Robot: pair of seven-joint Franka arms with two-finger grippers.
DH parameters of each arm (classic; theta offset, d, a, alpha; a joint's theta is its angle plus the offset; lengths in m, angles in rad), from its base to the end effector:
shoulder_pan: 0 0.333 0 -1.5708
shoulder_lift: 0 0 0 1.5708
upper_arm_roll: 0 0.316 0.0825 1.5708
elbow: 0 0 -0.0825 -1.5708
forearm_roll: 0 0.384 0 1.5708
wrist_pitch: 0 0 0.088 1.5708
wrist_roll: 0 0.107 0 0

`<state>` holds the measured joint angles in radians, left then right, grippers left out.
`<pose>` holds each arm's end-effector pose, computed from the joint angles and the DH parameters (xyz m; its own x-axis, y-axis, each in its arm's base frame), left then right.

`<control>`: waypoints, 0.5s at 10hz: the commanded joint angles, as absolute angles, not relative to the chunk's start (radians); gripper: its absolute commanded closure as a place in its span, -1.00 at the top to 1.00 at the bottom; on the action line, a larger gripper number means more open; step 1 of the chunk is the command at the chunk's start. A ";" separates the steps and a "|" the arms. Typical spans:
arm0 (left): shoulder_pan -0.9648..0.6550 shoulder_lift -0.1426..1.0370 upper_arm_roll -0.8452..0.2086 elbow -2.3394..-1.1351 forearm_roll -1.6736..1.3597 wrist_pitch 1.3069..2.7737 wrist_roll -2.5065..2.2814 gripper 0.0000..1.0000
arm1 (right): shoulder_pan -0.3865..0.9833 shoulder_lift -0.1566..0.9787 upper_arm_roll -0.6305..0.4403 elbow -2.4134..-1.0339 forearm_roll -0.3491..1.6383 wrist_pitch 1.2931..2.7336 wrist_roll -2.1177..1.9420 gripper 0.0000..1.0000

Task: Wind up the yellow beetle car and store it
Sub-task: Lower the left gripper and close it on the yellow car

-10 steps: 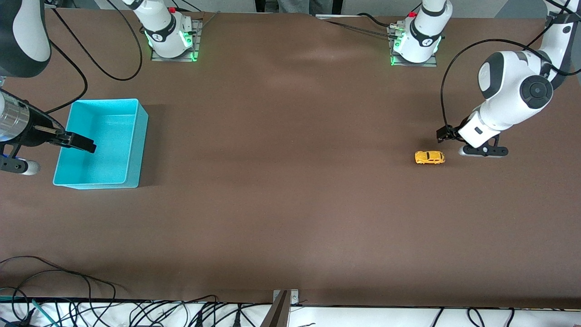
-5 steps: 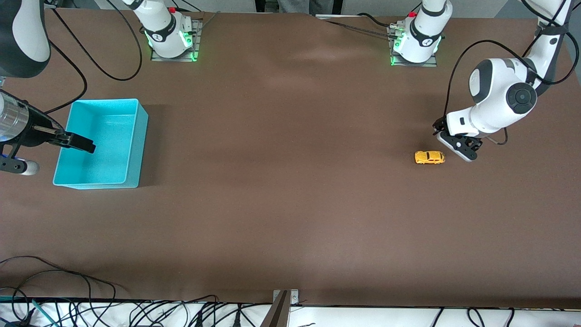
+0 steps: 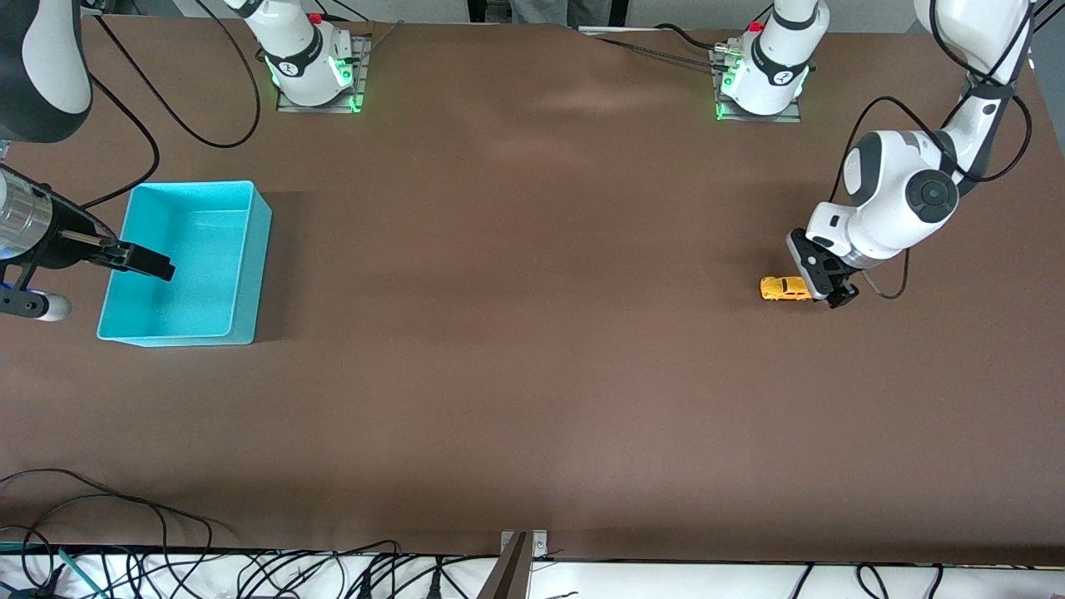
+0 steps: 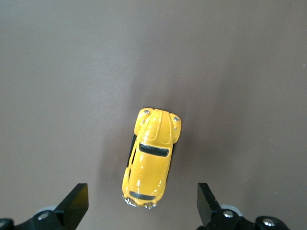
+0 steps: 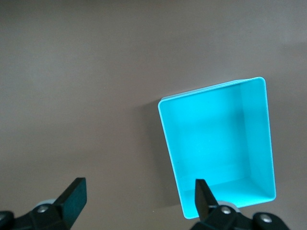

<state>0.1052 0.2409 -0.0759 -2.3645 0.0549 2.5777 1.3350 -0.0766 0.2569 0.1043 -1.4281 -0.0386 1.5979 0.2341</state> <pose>0.5075 0.0131 0.2232 0.2183 -0.9758 -0.0160 -0.9755 -0.2186 0.0238 0.6291 0.0057 0.5424 0.9754 -0.2051 -0.0805 -0.2032 -0.9786 0.0314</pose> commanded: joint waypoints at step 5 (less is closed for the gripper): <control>0.101 0.331 -0.075 -2.358 0.100 2.654 1.433 1.00 | -0.074 0.264 0.104 -1.408 -0.051 1.582 0.249 1.00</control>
